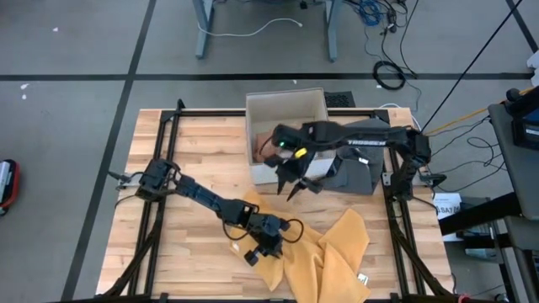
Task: Fold towel
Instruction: Fold the orange towel
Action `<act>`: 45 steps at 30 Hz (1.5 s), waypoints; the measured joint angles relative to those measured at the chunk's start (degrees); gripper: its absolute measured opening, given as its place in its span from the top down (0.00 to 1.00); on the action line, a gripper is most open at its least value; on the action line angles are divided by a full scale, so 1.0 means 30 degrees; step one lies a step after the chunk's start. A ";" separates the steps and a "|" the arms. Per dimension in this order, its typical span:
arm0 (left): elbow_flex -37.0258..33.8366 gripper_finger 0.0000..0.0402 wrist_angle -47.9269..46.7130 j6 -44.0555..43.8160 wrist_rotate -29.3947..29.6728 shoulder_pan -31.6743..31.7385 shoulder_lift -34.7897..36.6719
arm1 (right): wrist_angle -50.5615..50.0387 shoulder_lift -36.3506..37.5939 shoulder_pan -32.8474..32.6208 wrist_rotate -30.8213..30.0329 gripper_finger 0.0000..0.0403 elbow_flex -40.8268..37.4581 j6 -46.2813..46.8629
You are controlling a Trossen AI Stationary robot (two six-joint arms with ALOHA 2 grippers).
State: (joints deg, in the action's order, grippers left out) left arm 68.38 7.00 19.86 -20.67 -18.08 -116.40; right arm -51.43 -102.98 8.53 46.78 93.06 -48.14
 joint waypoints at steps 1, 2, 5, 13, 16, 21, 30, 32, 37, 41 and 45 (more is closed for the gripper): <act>0.0000 0.82 0.0019 -0.0002 -0.0064 0.0102 0.0011 | -0.0105 0.0323 0.0184 0.0000 0.62 0.0000 -0.0059; 0.0000 0.82 -0.0007 0.0011 -0.0083 0.0195 0.0042 | -0.0197 0.0661 0.0346 0.0021 0.62 0.0000 -0.0136; 0.0000 0.82 -0.0225 0.0064 -0.0092 0.0471 0.0277 | -0.0517 0.1805 0.0803 0.0026 0.62 -0.0007 -0.0183; 0.0015 0.82 -0.0771 0.0187 -0.0070 0.1163 0.2278 | -0.1197 0.5066 0.1627 -0.0007 0.62 -0.0007 0.0131; 0.0025 0.82 -0.1801 0.0711 0.0210 0.1314 0.3446 | -0.1347 0.6283 0.1911 -0.0042 0.62 -0.0007 0.0338; 0.0022 0.82 -0.4254 0.0952 0.1670 0.1717 0.5709 | -0.1732 0.8166 0.2253 -0.0066 0.62 -0.0015 0.1012; 0.0022 0.82 -0.9774 0.0452 0.4474 0.2116 1.0441 | -0.3911 1.0667 0.2851 -0.0262 0.62 -0.0022 0.1913; 0.0022 0.82 -1.0919 0.0093 0.5116 0.2168 1.1525 | -0.4555 1.1127 0.3036 -0.0270 0.62 -0.0022 0.1974; 0.0015 0.82 -1.2853 -0.0645 0.6030 0.2124 1.4507 | -0.5720 1.2301 0.3445 -0.0256 0.62 -0.0022 0.2143; 0.0022 0.82 -1.3787 -0.1029 0.6947 0.1746 1.6677 | -0.6168 1.3284 0.3564 -0.0250 0.62 -0.0022 0.2179; 0.0022 0.82 -1.4816 -0.1385 0.7338 0.1505 1.8219 | -0.6440 1.4345 0.3564 -0.0240 0.62 -0.0022 0.2361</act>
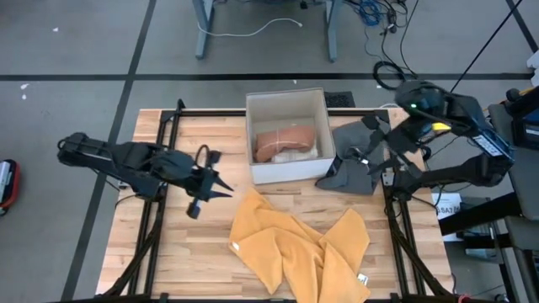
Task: Fold towel
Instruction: Fold the orange towel
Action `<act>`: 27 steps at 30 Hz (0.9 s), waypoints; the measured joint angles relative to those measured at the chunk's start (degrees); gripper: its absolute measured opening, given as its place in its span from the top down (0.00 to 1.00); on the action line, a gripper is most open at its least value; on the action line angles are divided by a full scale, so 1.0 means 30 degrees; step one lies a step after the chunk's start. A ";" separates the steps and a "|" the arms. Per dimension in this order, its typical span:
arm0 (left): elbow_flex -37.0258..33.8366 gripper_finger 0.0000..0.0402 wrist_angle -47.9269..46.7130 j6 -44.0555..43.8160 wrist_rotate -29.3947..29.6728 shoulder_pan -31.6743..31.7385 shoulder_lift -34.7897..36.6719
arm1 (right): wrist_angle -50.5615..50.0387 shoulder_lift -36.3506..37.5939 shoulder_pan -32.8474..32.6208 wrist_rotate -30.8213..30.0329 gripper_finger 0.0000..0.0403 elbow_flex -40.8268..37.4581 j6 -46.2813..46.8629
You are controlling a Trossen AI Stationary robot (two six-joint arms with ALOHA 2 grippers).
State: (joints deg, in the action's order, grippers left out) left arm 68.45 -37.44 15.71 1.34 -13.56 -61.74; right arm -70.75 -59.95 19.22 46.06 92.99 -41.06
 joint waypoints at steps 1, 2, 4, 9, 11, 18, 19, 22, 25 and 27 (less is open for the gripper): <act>0.0000 0.82 -0.0349 -0.0146 0.0177 0.0000 0.0237 | -0.0070 0.0279 0.0000 0.0000 0.62 0.0000 0.0108; 0.0000 0.82 -0.0594 -0.0308 0.0300 0.0007 0.0458 | -0.0149 0.0580 0.0000 0.0000 0.62 0.0000 0.0279; 0.0000 0.82 -0.0893 -0.0606 0.0313 0.0013 0.0743 | -0.0331 0.1182 0.0000 0.0006 0.62 0.0000 0.0682; -0.0007 0.82 -0.1044 -0.0788 0.0256 -0.0167 0.1029 | -0.0261 0.2652 0.0000 0.0158 0.62 0.0000 0.1786; -0.0007 0.82 -0.1272 -0.0753 0.0241 -0.0251 0.1017 | -0.0234 0.3226 0.0000 0.0189 0.62 0.0000 0.2064; -0.0029 0.82 -0.1016 -0.0570 0.0212 -0.0262 0.1211 | 0.0081 0.4827 -0.0007 0.0214 0.62 0.0000 0.2810; -0.0029 0.82 -0.0832 -0.0563 0.0215 -0.0256 0.1309 | 0.0073 0.4996 -0.0007 0.0197 0.62 0.0000 0.2863; -0.0029 0.82 0.0055 -0.0562 0.0819 -0.0240 0.2046 | 0.0116 0.5538 -0.0007 -0.0318 0.62 0.0000 0.2973; -0.0029 0.82 0.0693 -0.0610 0.2941 -0.0240 0.2984 | 0.0171 0.6054 -0.0014 -0.1373 0.62 0.0000 0.3382; -0.0029 0.82 0.0735 -0.0835 0.4369 -0.0240 0.3567 | 0.0322 0.6324 -0.0015 -0.2197 0.62 0.0000 0.3896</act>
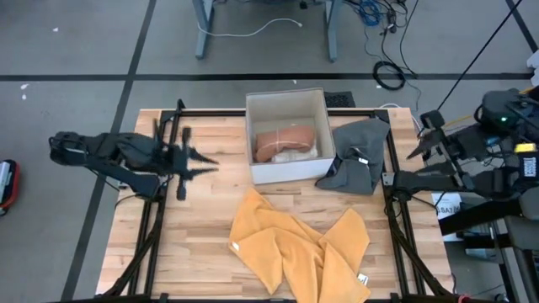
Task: Fold towel
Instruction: Fold the orange towel
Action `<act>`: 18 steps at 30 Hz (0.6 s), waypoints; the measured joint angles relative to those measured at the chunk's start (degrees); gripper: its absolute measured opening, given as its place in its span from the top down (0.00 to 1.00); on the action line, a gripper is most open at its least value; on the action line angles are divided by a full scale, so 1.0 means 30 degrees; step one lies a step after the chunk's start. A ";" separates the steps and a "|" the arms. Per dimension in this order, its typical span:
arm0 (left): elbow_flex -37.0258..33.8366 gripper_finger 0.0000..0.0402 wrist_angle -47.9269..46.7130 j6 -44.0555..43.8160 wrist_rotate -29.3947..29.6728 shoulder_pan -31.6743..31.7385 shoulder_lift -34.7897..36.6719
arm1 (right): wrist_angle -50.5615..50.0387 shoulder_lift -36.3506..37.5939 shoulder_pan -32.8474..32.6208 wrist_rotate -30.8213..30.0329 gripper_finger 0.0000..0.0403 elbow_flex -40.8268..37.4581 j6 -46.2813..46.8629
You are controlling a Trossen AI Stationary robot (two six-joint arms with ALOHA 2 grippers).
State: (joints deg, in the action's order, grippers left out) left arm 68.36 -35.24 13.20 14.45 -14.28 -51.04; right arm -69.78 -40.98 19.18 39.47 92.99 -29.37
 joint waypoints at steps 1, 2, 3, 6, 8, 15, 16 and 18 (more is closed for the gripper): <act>0.0000 0.82 -0.0007 -0.0182 0.0700 0.0000 0.0250 | 0.0123 0.0142 0.0000 -0.0776 0.62 0.0000 0.0352; 0.0000 0.82 -0.0002 -0.0322 0.1416 0.0010 0.0486 | 0.0229 0.0294 0.0000 -0.1624 0.62 0.0000 0.0775; 0.0000 0.82 -0.0008 -0.0411 0.2087 0.0013 0.0697 | 0.0293 0.0427 0.0000 -0.2468 0.62 0.0000 0.1201; 0.0000 0.82 -0.0050 -0.0848 0.3774 0.0000 0.1115 | 0.0344 0.0774 0.0000 -0.4749 0.62 -0.0005 0.2296; 0.0000 0.82 -0.0095 -0.1174 0.4748 0.0000 0.1301 | 0.0438 0.1014 0.0005 -0.5797 0.62 -0.0246 0.2929; 0.0007 0.82 -0.1636 -0.2128 0.7599 0.0007 0.1397 | 0.0935 0.2392 0.0007 -0.9634 0.62 -0.2455 0.4343; 0.0007 0.82 -0.1751 -0.2286 0.7644 0.0005 0.1389 | 0.1176 0.2591 0.0007 -0.9699 0.62 -0.2876 0.4550; 0.0007 0.82 -0.1780 -0.2655 0.7657 0.0000 0.1397 | 0.1936 0.3070 0.0005 -0.9710 0.62 -0.3717 0.4941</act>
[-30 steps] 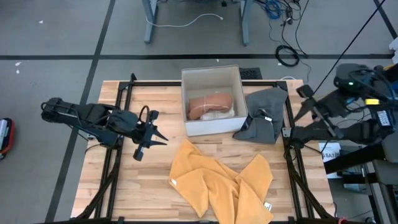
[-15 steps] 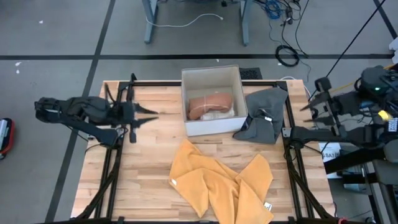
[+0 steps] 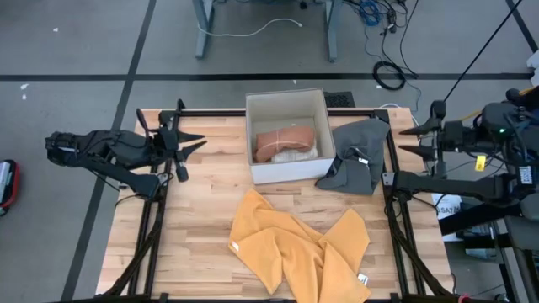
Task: Fold towel
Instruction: Fold the orange towel
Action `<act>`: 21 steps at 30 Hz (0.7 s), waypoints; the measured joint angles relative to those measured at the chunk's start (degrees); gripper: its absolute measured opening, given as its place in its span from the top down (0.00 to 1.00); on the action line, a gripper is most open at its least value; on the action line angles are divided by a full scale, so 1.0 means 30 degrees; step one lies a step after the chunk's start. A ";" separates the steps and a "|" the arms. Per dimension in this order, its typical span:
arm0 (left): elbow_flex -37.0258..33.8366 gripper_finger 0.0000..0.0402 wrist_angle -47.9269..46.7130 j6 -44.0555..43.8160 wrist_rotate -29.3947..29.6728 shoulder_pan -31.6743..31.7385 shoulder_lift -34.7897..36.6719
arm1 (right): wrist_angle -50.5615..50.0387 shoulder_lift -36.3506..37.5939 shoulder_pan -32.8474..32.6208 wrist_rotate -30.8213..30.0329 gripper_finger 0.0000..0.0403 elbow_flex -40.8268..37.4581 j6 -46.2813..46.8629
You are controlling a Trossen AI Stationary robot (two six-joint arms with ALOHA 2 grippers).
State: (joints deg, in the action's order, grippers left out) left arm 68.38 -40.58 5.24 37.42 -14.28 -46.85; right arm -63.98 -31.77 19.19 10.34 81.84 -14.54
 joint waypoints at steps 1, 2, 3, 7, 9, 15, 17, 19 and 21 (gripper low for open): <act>0.0000 0.82 -0.0027 -0.0195 0.0045 0.0000 0.0000 | 0.0402 0.0278 0.0003 -0.0005 0.62 -0.0447 0.0110; 0.0000 0.82 -0.0076 -0.0433 0.0185 0.0000 0.0000 | 0.0699 0.0560 -0.0005 -0.0005 0.62 -0.0903 0.0153; 0.0000 0.82 -0.0215 -0.0648 0.0470 0.0000 0.0000 | 0.1017 0.0837 -0.0005 -0.0039 0.62 -0.1365 0.0197; -0.0282 0.82 -0.0408 -0.1314 0.1244 0.0013 0.0018 | 0.2269 0.1937 -0.0005 -0.1046 0.62 -0.3334 0.0669; -0.0819 0.82 -0.0421 -0.1571 0.1257 0.0007 0.0170 | 0.2867 0.2561 -0.0004 -0.1207 0.62 -0.4345 0.1010; -0.3552 0.82 0.0540 -0.2296 0.1395 0.0000 0.0998 | 0.4505 0.4410 -0.0005 -0.0904 0.62 -0.8002 0.2260; -0.4775 0.82 0.1654 -0.2609 0.1384 0.0000 0.1434 | 0.5381 0.4997 -0.0005 -0.0660 0.62 -0.9229 0.2979; -0.6156 0.82 0.2876 -0.2822 0.1156 0.0000 0.1896 | 0.6122 0.5471 0.0003 0.0206 0.62 -1.0472 0.3721; -0.7493 0.82 0.4208 -0.3067 0.0552 -0.0015 0.2258 | 0.7095 0.5896 -0.0002 0.1202 0.62 -1.1698 0.4522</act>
State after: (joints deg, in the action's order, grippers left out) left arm 45.90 -27.95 -3.96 39.08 -14.33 -40.08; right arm -42.69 -14.08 19.19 13.95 46.74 -0.98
